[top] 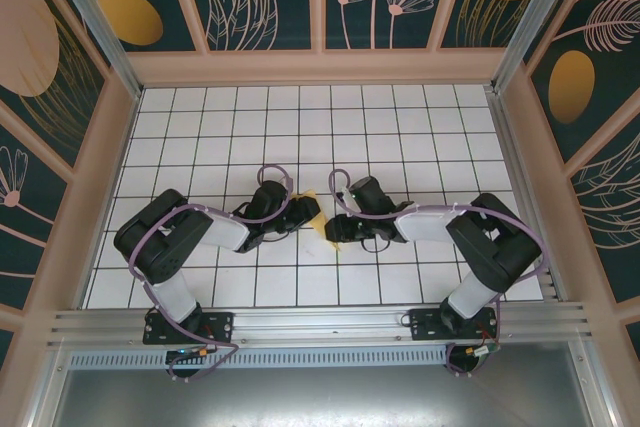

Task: Fold a paper plane with a square sheet of paper (pick it up from the middle)
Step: Fold the wing for the fifth time at the center of the table.

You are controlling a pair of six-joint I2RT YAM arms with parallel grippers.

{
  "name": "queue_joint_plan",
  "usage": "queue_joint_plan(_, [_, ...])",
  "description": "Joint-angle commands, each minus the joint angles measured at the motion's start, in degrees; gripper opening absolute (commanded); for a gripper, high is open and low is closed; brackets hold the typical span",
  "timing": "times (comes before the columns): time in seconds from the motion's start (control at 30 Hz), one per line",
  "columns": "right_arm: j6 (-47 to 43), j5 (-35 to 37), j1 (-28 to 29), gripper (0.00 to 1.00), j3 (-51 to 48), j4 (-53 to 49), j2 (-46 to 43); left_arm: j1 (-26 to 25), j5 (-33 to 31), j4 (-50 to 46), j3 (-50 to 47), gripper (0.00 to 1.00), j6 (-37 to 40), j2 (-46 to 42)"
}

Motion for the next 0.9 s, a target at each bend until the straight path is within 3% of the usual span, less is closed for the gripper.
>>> queue_joint_plan(0.0, [-1.1,1.8,1.3,0.29,0.8,-2.3,1.5,0.0,-1.8,-4.9,0.5,0.40,1.9,3.3])
queue_joint_plan(0.23, [0.2,3.6,1.9,0.19,-0.2,-2.5,2.5,0.0,-1.8,-5.0,0.5,0.40,1.9,3.6])
queue_joint_plan(0.57, [1.2,6.4,4.2,0.22,0.5,-4.7,2.6,0.0,-1.9,-6.0,0.7,0.39,2.0,3.7])
queue_joint_plan(0.77, [2.4,7.0,3.8,0.22,2.0,-7.5,-1.9,0.0,-2.0,-7.0,0.8,0.39,2.1,4.1])
queue_joint_plan(0.87, [3.8,6.2,2.4,0.28,2.3,-7.5,-6.4,0.0,-2.0,-7.6,1.1,0.38,2.5,4.3])
